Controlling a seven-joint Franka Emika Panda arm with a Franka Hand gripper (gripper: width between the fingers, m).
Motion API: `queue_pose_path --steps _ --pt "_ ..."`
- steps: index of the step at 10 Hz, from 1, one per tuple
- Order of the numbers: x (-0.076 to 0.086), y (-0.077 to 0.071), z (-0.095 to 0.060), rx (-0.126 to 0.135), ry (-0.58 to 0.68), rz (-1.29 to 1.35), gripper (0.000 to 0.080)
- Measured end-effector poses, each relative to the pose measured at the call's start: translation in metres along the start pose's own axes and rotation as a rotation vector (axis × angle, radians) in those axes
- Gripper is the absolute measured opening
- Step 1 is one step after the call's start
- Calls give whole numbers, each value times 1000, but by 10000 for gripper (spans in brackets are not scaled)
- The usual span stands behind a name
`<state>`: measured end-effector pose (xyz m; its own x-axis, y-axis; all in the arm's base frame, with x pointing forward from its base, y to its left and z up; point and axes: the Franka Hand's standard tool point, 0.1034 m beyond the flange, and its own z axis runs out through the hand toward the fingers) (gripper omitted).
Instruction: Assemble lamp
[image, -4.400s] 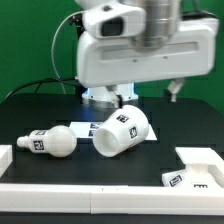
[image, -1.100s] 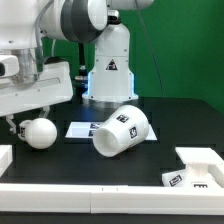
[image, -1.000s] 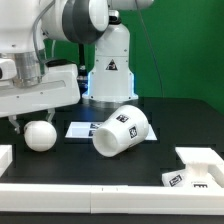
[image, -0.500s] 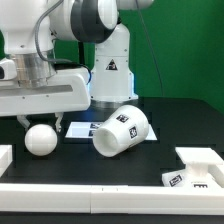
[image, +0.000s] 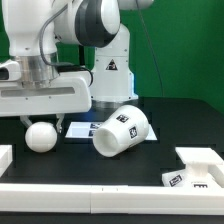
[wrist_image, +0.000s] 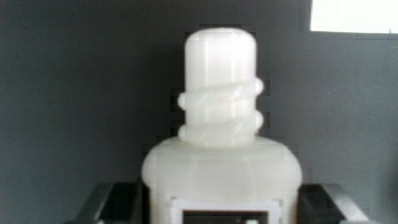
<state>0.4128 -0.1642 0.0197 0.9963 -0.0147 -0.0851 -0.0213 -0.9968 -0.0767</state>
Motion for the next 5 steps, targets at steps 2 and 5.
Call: queue_pose_path --steps 2,5 --pt "0 0 0 0 -1 0 600" --pt "0 0 0 1 -2 0 694"
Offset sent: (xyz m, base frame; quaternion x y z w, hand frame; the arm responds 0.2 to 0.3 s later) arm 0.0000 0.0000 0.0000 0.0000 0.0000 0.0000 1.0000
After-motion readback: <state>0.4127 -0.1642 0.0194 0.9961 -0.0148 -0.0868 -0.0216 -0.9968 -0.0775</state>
